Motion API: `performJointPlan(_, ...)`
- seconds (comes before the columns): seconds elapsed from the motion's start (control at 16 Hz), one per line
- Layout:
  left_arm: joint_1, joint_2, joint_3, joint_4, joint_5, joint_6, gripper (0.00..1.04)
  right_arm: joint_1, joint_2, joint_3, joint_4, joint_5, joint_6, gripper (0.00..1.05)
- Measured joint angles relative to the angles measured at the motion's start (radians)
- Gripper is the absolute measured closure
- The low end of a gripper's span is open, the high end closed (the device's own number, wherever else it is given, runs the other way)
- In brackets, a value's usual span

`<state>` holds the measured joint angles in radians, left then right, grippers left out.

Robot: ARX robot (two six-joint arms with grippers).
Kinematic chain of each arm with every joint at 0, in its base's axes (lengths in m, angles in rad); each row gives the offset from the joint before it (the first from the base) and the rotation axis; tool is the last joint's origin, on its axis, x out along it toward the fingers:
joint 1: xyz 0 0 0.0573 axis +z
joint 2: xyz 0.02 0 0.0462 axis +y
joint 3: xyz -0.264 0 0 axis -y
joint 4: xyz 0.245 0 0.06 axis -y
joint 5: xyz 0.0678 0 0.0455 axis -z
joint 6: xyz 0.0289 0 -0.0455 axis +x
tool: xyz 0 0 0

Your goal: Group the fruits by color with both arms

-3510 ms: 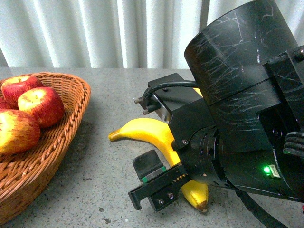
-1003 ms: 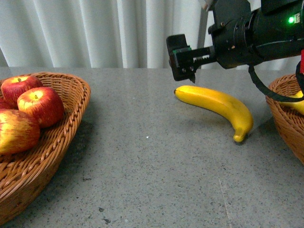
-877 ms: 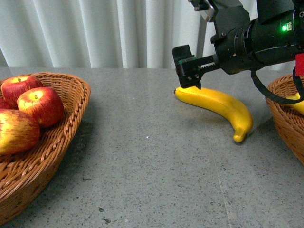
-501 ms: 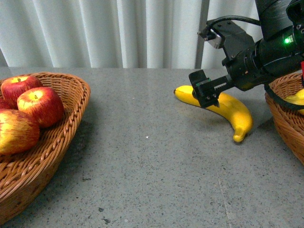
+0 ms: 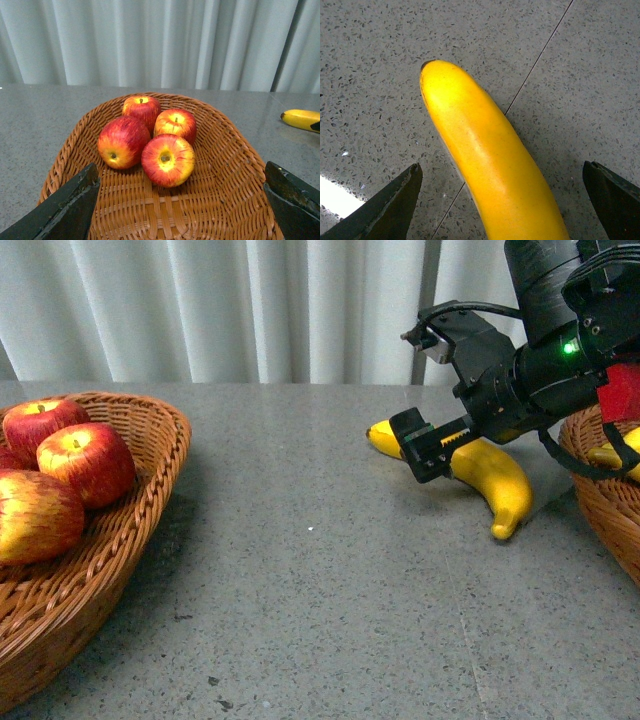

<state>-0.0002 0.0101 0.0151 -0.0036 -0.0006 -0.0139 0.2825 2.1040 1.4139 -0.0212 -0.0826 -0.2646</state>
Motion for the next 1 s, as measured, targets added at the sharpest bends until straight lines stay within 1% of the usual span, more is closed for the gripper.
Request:
performJointPlan(0.13,0.000,0.000,0.000,0.000,0.000,0.000,0.07,0.004,0.011,0.008,-0.039,0.020,-0.010,0.06)
performJointPlan(0.19,0.000,0.000,0.000,0.000,0.000,0.000,0.07,0.005,0.019,0.008,-0.053,0.027,-0.018,0.13)
performJointPlan(0.31,0.000,0.000,0.000,0.000,0.000,0.000,0.07,0.005,0.023,0.008,-0.061,0.032,-0.027,0.35)
performJointPlan(0.38,0.000,0.000,0.000,0.000,0.000,0.000,0.07,0.005,0.023,0.008,-0.063,0.033,-0.029,0.44)
performJointPlan(0.44,0.000,0.000,0.000,0.000,0.000,0.000,0.07,0.005,0.022,0.008,-0.063,0.021,-0.029,0.56)
performJointPlan(0.5,0.000,0.000,0.000,0.000,0.000,0.000,0.07,0.005,0.019,0.006,-0.060,0.003,-0.019,0.64)
performJointPlan(0.56,0.000,0.000,0.000,0.000,0.000,0.000,0.07,0.004,0.011,0.000,-0.051,-0.026,0.003,0.67)
performJointPlan(0.63,0.000,0.000,0.000,0.000,0.000,0.000,0.07,0.004,-0.005,-0.004,-0.044,-0.056,0.031,0.67)
performJointPlan(0.81,0.000,0.000,0.000,0.000,0.000,0.000,0.07,-0.027,-0.131,-0.047,0.057,-0.216,0.173,0.67)
performJointPlan(0.94,0.000,0.000,0.000,0.000,0.000,0.000,0.07,-0.101,-0.269,-0.113,0.133,-0.319,0.280,0.67)
performJointPlan(1.0,0.000,0.000,0.000,0.000,0.000,0.000,0.07,-0.166,-0.349,-0.169,0.148,-0.362,0.306,0.67)
